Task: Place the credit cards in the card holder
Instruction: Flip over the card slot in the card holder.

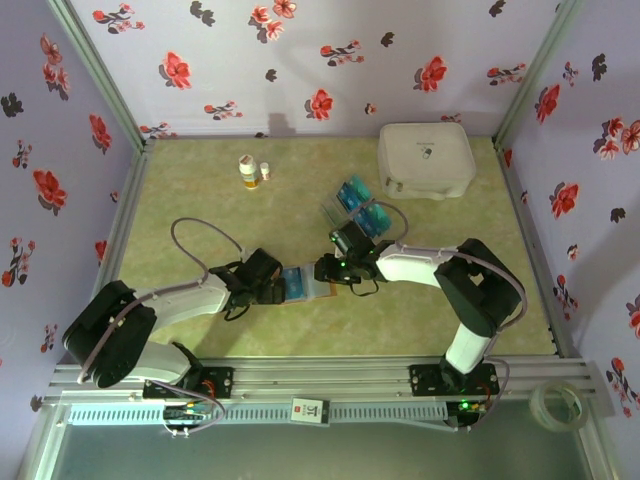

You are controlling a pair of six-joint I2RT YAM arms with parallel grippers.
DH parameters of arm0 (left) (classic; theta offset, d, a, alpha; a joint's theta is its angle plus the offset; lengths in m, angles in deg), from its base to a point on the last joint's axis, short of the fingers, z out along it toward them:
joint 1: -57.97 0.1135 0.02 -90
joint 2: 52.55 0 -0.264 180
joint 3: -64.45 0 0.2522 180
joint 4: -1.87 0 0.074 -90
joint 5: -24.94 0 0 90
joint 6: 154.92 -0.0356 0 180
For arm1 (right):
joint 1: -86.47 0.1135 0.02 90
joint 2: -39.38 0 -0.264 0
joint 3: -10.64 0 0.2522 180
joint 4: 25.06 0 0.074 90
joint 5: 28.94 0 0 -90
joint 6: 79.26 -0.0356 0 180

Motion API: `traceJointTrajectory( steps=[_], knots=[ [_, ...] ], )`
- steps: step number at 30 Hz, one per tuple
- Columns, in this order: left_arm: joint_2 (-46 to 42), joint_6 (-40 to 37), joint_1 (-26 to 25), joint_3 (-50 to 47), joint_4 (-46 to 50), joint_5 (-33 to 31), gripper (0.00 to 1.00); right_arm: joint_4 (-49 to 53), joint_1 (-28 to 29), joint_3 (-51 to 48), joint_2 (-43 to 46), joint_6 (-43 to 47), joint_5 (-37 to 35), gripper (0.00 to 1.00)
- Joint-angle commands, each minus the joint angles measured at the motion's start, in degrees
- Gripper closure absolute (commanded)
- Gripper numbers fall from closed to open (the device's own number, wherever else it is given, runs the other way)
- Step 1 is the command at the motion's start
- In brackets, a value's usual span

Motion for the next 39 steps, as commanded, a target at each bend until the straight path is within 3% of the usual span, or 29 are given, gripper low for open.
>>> traceJointTrajectory(
  steps=[1, 11, 24, 31, 39],
  knots=[
    [2.71, 0.82, -0.38, -1.5, -1.51, 1.23, 0.0, -3.35, 1.4, 0.05, -1.02, -1.88, 4.04, 0.61],
    [1.26, 0.96, -0.51, -1.11, -0.52, 0.99, 0.0, -3.92, 2.67, 1.01, 1.61, -3.75, 4.67, 0.61],
    [-15.32, 2.12, 6.55, -0.61, 8.51, -2.34, 0.0, -4.93, 7.44, 9.78, -6.57, -5.46, 4.53, 0.61],
    [-15.4, 1.84, 7.11, -0.45, 9.06, -2.26, 0.0, -9.83, 8.59, 11.21, -11.99, -8.14, 4.67, 0.61],
    [-14.15, 0.28, 7.11, 0.11, 8.06, -1.47, 0.0, -10.09, 8.55, 10.51, -9.35, -8.2, 4.69, 0.61]
  ],
)
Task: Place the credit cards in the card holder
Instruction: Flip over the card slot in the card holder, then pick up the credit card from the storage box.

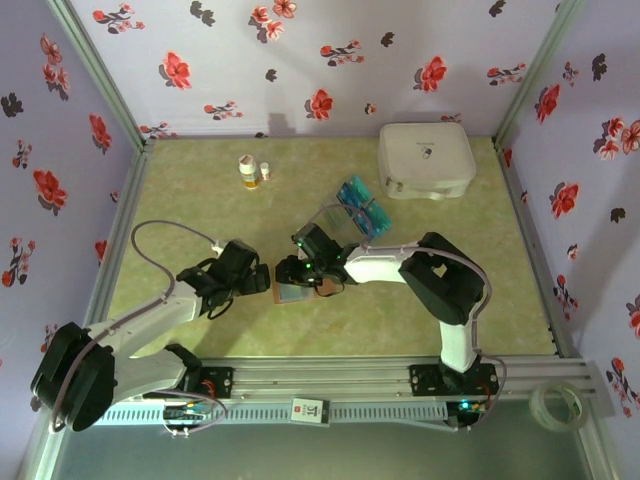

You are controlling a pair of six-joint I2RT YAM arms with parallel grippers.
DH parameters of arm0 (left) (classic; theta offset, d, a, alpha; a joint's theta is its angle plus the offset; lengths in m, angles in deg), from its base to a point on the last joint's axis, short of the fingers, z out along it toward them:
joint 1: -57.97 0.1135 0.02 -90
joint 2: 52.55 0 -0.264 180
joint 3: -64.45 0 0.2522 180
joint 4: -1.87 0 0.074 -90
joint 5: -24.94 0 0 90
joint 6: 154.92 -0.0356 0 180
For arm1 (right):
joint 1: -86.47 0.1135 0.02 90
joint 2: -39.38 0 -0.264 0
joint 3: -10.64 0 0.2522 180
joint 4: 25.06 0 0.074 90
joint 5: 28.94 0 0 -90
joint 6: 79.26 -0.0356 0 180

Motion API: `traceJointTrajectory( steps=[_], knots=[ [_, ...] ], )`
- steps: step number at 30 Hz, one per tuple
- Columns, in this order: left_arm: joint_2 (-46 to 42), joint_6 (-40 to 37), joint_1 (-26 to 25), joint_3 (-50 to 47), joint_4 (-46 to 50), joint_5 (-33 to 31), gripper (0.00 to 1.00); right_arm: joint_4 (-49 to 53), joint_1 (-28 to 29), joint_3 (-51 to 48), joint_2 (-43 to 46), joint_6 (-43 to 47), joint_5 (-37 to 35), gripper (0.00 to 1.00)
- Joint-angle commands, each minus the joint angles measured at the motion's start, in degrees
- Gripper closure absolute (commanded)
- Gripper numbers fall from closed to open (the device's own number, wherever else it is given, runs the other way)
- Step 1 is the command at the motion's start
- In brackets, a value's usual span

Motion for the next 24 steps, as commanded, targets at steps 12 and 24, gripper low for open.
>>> traceJointTrajectory(
  steps=[12, 24],
  knots=[
    [6.33, -2.85, -4.72, 2.92, -4.68, 2.8, 0.0, 11.54, -6.19, -2.29, 13.85, 6.98, -3.8, 0.6],
    [15.74, -4.94, -10.63, 5.83, -5.56, -1.05, 0.0, 7.55, -6.82, -9.35, 11.61, 6.36, -4.14, 0.61]
  ],
)
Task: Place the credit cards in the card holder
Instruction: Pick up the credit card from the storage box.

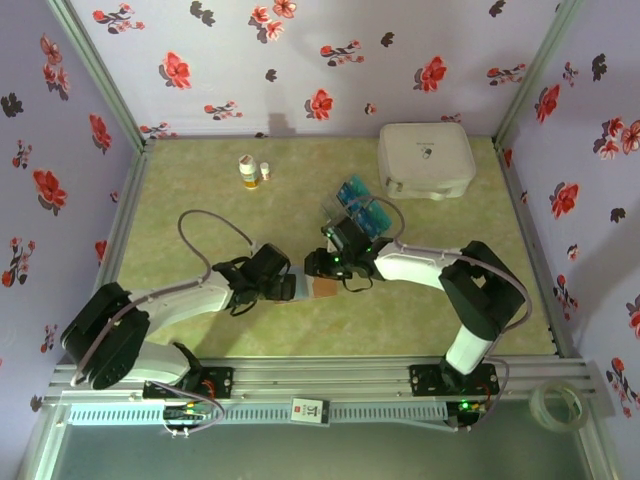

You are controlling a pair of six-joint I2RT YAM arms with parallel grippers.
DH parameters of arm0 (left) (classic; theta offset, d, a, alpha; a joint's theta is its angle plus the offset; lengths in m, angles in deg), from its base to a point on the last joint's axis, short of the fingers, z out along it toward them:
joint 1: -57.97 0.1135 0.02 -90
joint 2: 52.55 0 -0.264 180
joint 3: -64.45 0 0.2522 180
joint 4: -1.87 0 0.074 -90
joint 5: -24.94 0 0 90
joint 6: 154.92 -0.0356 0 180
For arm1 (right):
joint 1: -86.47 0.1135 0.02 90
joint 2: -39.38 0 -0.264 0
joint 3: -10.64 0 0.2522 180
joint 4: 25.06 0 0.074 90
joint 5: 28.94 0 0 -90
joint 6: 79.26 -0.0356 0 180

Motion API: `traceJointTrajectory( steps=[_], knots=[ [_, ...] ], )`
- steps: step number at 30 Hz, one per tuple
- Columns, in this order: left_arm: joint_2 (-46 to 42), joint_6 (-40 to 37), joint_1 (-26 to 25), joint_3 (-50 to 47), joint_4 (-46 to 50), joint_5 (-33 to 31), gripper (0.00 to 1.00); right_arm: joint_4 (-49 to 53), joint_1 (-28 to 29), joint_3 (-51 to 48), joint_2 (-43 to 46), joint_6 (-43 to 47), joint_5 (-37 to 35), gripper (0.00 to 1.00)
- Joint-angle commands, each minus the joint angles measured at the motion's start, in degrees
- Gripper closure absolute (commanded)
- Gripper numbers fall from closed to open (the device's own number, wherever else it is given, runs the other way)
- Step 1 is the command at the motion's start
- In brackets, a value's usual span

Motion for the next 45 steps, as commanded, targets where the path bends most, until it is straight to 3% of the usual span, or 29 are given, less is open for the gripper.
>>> traceJointTrajectory(
  steps=[1, 29, 36, 38, 42, 43, 45],
  knots=[
    [1.75, -1.89, -0.52, 0.74, -0.36, -2.53, 0.0, -1.98, 0.13, -1.68, -0.94, -0.07, -0.8, 0.61],
    [2.67, 1.0, -0.18, -2.14, 1.88, -7.25, 0.0, -1.36, 0.2, -4.74, -0.35, -0.91, -2.07, 0.61],
    [-0.74, -0.93, -0.11, -1.09, 1.93, -6.9, 0.0, 8.95, -0.45, 2.54, 3.82, 6.05, -4.08, 0.59],
    [-2.15, -1.28, -0.04, -0.58, 2.34, -6.91, 0.0, 14.61, -1.12, 6.45, 5.31, 9.99, -6.77, 0.55],
    [-4.62, -1.53, 0.21, -0.11, 2.76, -6.9, 0.0, 24.2, -3.04, 14.1, 7.68, 17.64, -13.72, 0.34],
    [-5.18, -1.46, 0.32, -0.16, 2.79, -6.86, 0.0, 25.77, -3.52, 15.8, 8.14, 19.06, -16.01, 0.26],
    [-6.03, -1.39, 0.57, -0.15, 2.85, -6.76, 0.0, 28.79, -4.32, 19.1, 8.52, 21.39, -20.18, 0.02]
  ],
)
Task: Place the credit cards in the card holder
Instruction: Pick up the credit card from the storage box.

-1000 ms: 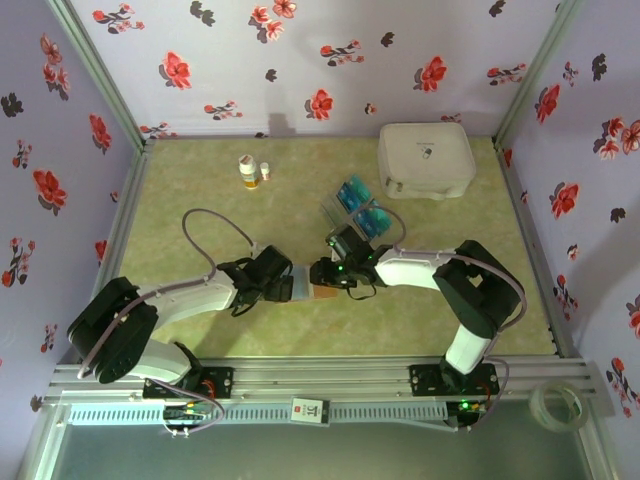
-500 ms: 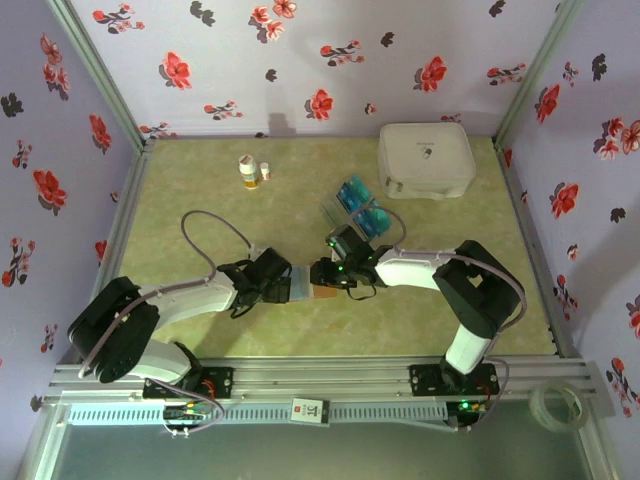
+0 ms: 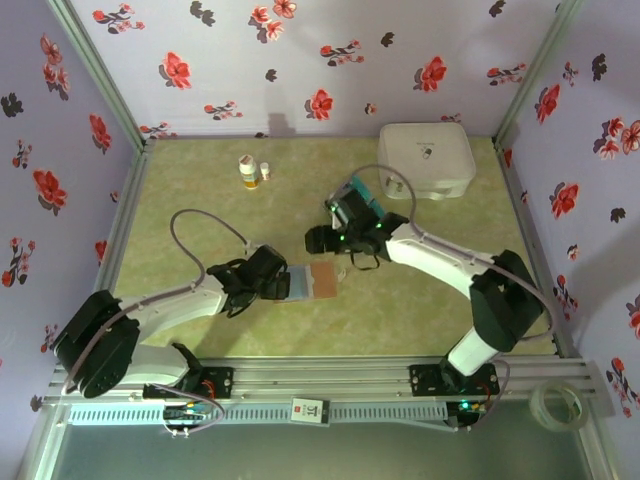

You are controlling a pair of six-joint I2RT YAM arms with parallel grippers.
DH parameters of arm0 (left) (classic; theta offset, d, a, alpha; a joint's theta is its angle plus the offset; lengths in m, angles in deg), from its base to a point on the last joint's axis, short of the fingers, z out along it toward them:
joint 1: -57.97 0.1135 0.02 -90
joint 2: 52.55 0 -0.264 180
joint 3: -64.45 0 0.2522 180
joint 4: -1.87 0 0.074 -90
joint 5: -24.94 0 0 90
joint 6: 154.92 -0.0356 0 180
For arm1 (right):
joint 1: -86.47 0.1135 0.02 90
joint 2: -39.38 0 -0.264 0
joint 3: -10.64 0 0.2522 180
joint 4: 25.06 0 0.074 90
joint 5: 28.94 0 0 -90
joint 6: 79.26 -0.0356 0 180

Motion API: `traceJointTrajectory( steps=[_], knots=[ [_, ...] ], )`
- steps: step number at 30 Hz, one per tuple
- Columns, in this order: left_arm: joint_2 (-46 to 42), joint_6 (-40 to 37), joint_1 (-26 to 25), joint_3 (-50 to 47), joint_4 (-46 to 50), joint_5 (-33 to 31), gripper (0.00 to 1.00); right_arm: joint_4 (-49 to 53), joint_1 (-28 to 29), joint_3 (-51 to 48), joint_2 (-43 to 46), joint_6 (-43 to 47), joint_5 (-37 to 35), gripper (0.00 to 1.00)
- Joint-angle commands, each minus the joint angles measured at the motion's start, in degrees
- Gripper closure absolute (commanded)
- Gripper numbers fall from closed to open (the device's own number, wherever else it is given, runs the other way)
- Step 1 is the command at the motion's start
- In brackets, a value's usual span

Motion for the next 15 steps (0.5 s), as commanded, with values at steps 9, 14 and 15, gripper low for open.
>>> traceJointTrajectory(
  steps=[9, 14, 15],
  knots=[
    [-4.32, -1.39, 3.32, 0.45, 0.86, 0.09, 0.0, 2.88, -3.52, 9.35, 2.01, 14.14, -10.89, 0.01],
    [-5.31, -1.96, 6.13, 0.21, 0.25, 1.63, 0.0, 10.46, -5.31, 18.42, -6.5, 17.0, -6.01, 0.19],
    [-5.55, -2.11, 6.6, 0.2, 0.05, 2.08, 0.0, 14.28, -5.31, 22.06, -9.42, 17.86, -7.26, 0.28]
  ],
)
